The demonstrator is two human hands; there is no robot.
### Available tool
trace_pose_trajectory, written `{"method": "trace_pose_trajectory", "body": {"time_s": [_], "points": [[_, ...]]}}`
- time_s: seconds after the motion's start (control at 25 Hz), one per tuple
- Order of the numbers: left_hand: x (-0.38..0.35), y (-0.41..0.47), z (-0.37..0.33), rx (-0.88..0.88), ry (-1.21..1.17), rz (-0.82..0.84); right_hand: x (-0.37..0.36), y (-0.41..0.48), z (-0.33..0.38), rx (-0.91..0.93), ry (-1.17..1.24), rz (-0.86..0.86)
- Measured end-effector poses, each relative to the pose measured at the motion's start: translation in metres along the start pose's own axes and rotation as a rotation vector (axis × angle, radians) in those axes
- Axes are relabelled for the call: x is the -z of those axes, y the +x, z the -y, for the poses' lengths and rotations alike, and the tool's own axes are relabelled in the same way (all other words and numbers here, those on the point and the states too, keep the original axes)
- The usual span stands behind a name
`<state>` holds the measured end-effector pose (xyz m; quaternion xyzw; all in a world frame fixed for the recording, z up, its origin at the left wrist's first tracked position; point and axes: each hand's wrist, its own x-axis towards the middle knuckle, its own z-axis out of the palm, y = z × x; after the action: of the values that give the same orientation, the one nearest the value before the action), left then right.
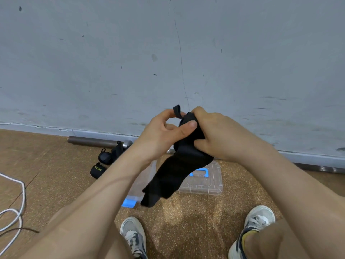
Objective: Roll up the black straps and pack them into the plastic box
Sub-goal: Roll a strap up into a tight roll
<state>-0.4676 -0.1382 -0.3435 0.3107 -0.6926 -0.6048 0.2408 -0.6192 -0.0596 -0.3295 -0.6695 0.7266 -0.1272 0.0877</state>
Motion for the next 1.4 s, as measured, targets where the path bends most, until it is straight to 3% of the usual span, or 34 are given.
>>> {"method": "trace_pose_trajectory", "body": {"time_s": [0.08, 0.24, 0.36, 0.52, 0.56, 0.68, 0.76, 0.84, 0.96, 1.08, 1.28, 1.4], "points": [[-0.002, 0.0, 0.0, 0.007, 0.009, -0.068, -0.002, -0.001, 0.004, 0.05, -0.013, -0.011], [0.004, -0.001, 0.002, -0.086, 0.109, -0.038, 0.019, -0.002, -0.013, -0.159, 0.752, 0.342], [0.004, -0.002, 0.003, -0.176, 0.156, -0.005, 0.018, 0.0, -0.026, -0.057, 0.854, 0.468], [0.01, -0.004, -0.001, -0.202, -0.083, -0.061, 0.022, 0.004, -0.035, -0.008, 0.95, 0.223], [0.012, -0.003, 0.0, -0.197, -0.037, -0.061, 0.024, 0.004, -0.04, 0.001, 0.987, 0.199], [0.011, 0.002, 0.01, -0.195, 0.489, -0.074, 0.024, 0.004, -0.047, 0.021, 1.059, 0.197], [0.006, 0.005, 0.017, -0.406, 0.72, -0.149, 0.022, 0.005, -0.045, -0.011, 1.048, 0.202], [0.0, 0.005, 0.018, -0.574, 0.785, -0.169, 0.016, 0.008, -0.042, -0.109, 0.981, 0.094], [-0.009, 0.002, 0.014, -0.427, 0.79, -0.077, -0.004, 0.015, -0.032, -0.208, 0.536, -0.327], [-0.011, -0.002, 0.015, -0.232, 0.691, 0.0, -0.022, 0.016, -0.025, -0.101, 0.291, -0.555], [-0.013, -0.004, 0.018, -0.096, 0.375, 0.01, -0.004, 0.015, -0.032, -0.015, 0.472, -0.554], [-0.013, 0.001, 0.02, -0.1, 0.353, -0.007, 0.003, 0.013, -0.033, -0.017, 0.55, -0.535]]}}
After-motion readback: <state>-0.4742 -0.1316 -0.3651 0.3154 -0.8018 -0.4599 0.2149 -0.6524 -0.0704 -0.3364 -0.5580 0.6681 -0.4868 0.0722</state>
